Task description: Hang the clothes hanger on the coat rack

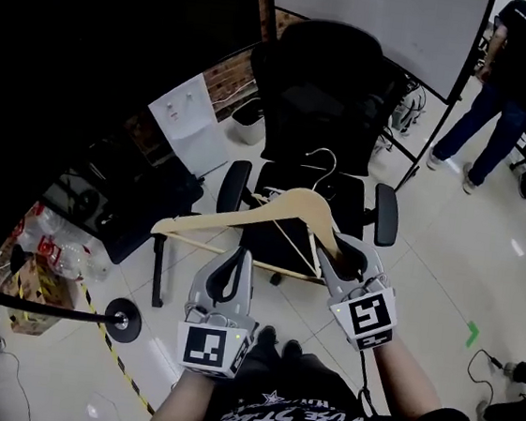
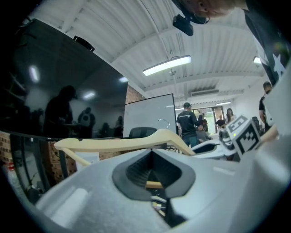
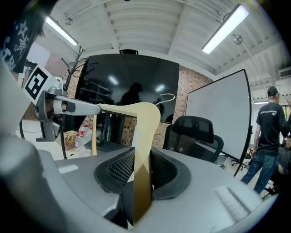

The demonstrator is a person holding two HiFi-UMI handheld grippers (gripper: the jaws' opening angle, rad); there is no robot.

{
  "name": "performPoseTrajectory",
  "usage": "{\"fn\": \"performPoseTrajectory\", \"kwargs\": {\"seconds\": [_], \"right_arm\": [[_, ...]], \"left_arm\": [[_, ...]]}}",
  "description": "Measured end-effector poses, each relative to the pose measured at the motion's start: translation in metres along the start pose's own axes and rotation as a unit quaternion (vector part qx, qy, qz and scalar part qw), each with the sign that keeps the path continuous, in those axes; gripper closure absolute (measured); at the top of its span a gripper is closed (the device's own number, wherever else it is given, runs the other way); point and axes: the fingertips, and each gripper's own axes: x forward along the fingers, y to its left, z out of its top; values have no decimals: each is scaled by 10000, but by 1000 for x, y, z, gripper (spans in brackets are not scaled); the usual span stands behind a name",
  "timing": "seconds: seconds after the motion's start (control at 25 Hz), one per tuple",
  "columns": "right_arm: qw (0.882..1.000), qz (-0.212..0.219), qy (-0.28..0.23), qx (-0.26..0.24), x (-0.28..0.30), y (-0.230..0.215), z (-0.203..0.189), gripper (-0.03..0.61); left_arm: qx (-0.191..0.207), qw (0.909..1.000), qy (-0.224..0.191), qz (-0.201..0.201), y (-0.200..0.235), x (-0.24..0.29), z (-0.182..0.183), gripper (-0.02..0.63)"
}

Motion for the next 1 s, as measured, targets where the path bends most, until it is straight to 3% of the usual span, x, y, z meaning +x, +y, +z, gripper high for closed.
{"fn": "performPoseTrajectory", "kwargs": {"seconds": [0.68,1.0], "right_arm": [[9938,955,-434,-360,20,45,23,479],[9749,2002,-723,-647,60,125,52,479]], "left_arm": [[83,9938,-202,1092,25,-57,4,609],[87,9784,-323,2038,73,-115,10,609]]}}
